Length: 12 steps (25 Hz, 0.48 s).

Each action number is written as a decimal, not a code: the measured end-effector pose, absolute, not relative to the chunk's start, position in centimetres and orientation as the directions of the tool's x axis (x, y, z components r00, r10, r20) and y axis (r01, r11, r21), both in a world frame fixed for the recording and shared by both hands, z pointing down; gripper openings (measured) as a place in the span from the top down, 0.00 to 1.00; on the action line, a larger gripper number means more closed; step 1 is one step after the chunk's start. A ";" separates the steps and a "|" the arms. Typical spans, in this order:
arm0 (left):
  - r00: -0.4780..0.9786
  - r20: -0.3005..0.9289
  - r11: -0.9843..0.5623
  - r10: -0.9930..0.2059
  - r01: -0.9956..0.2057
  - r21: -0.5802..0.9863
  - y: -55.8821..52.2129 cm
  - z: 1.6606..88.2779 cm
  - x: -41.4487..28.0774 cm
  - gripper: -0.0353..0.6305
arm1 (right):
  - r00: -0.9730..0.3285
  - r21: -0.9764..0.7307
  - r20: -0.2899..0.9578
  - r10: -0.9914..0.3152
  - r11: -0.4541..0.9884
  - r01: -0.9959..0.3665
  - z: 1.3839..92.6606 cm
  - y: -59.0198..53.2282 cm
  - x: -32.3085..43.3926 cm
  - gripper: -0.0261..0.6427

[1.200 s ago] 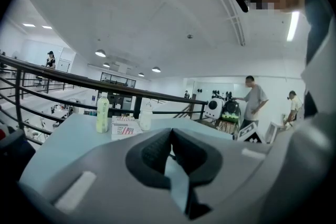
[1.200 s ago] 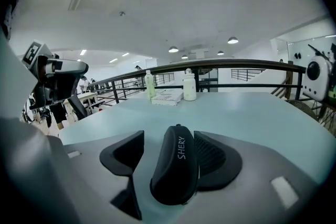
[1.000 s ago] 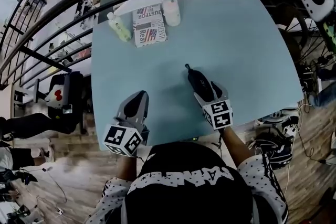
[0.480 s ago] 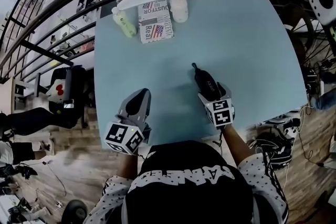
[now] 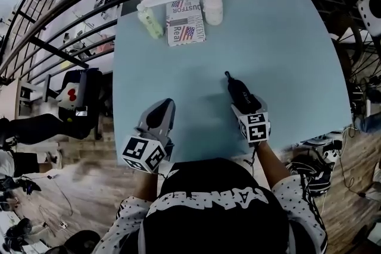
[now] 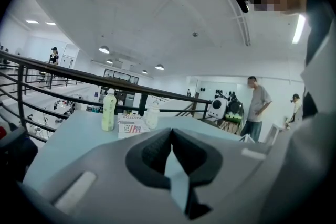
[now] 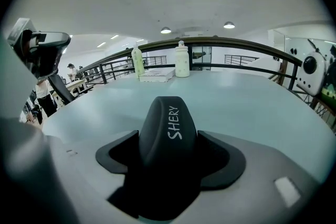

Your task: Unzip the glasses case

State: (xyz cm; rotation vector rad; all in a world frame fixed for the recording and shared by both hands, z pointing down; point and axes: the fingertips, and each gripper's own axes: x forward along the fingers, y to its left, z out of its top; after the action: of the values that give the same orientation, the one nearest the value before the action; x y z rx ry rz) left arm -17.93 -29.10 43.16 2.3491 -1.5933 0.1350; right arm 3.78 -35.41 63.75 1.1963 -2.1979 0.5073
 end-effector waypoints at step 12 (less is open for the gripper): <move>0.394 0.239 -0.347 -0.888 -0.913 0.216 -28.7 43.1 -17.1 0.95 | -0.470 -0.062 0.585 -0.661 0.541 -0.839 61.2 -35.2 4.1 0.44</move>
State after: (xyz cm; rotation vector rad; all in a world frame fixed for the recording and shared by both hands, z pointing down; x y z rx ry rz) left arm -17.05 -28.68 43.06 2.3442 -1.5699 0.1133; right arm 4.07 -35.16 61.23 1.2123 -2.2787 0.4706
